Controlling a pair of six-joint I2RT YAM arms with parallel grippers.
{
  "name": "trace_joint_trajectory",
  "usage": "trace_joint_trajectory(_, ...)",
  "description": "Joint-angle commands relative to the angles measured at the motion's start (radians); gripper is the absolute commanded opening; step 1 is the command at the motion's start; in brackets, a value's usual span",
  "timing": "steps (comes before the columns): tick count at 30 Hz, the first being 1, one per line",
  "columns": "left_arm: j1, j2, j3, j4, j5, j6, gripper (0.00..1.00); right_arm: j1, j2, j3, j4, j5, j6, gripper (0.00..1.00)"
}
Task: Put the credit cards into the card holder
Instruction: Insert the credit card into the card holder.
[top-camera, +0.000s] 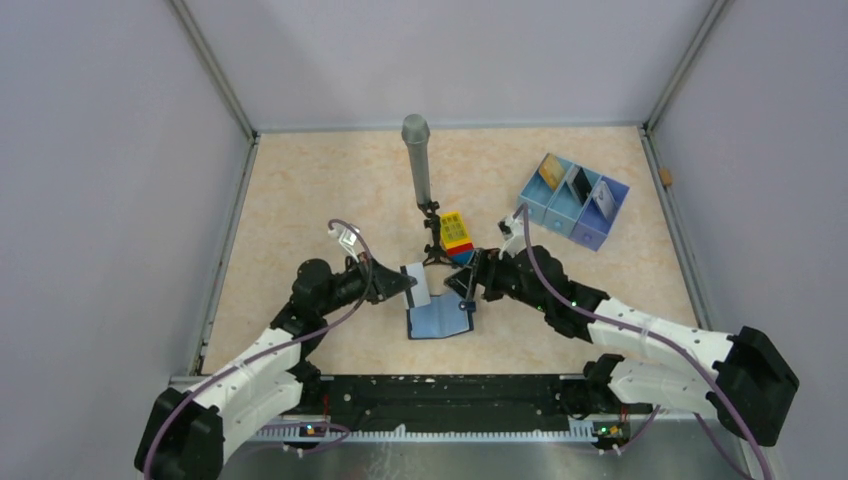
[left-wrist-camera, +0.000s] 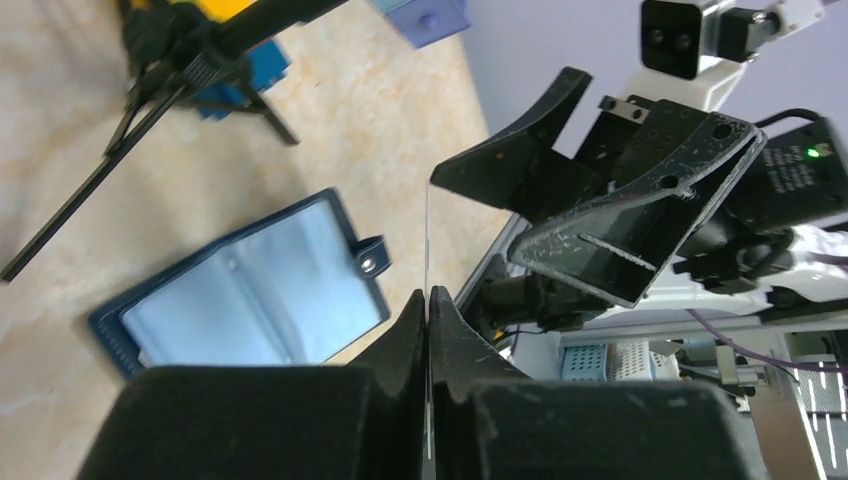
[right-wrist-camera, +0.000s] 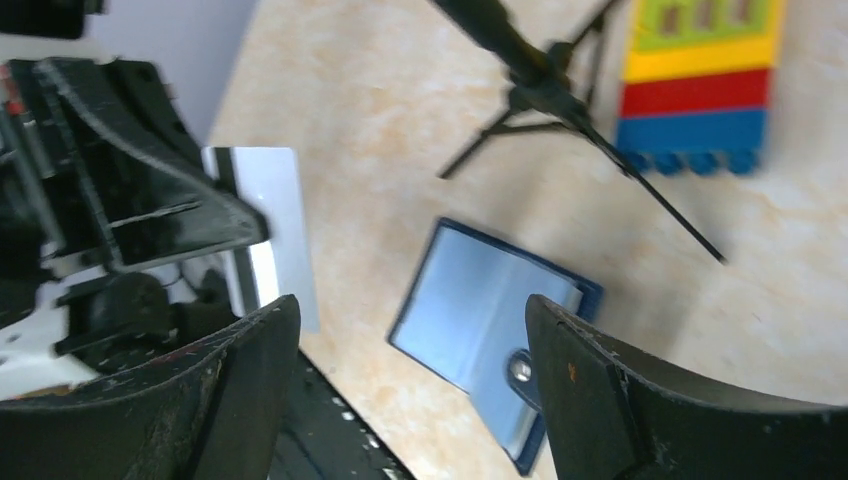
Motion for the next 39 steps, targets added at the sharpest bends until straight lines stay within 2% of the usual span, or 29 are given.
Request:
trace_joint_trajectory(1, 0.002, 0.063, 0.037, -0.048, 0.004, 0.06, 0.0, 0.026, -0.023, -0.001, -0.245, 0.201, 0.076, 0.82)
trace_joint_trajectory(7, 0.002, 0.163, 0.036, -0.048, 0.032, 0.093, 0.0, 0.079, 0.053, 0.008, -0.292, 0.235, 0.132, 0.77)
trace_joint_trajectory(11, 0.002, 0.221, 0.03, -0.012, 0.043, 0.091, 0.0, 0.126, 0.146, 0.066, -0.337, 0.274, 0.146, 0.71)
trace_joint_trajectory(16, 0.001, 0.266, 0.02, 0.025, 0.047, 0.09, 0.0, 0.164, 0.24, 0.127, -0.419, 0.339, 0.17, 0.69)
trace_joint_trajectory(21, 0.0, 0.3, 0.01, 0.061, 0.053, 0.085, 0.0, 0.169, 0.259, 0.119, -0.372, 0.309, 0.177, 0.64)
trace_joint_trajectory(29, -0.017, 0.397, -0.008, 0.175, 0.057, 0.046, 0.0, 0.169, 0.291, 0.133, -0.405, 0.322, 0.197, 0.46)
trace_joint_trajectory(34, -0.036, 0.475, -0.03, 0.31, 0.036, -0.027, 0.0, 0.169, 0.3, 0.132, -0.421, 0.334, 0.219, 0.35)
trace_joint_trajectory(36, -0.057, 0.506, -0.034, 0.377, 0.011, -0.054, 0.0, 0.169, 0.302, 0.131, -0.426, 0.34, 0.226, 0.31)
trace_joint_trajectory(39, -0.099, 0.555, -0.016, 0.39, -0.009, -0.056, 0.0, 0.169, 0.306, 0.127, -0.429, 0.341, 0.23, 0.26)
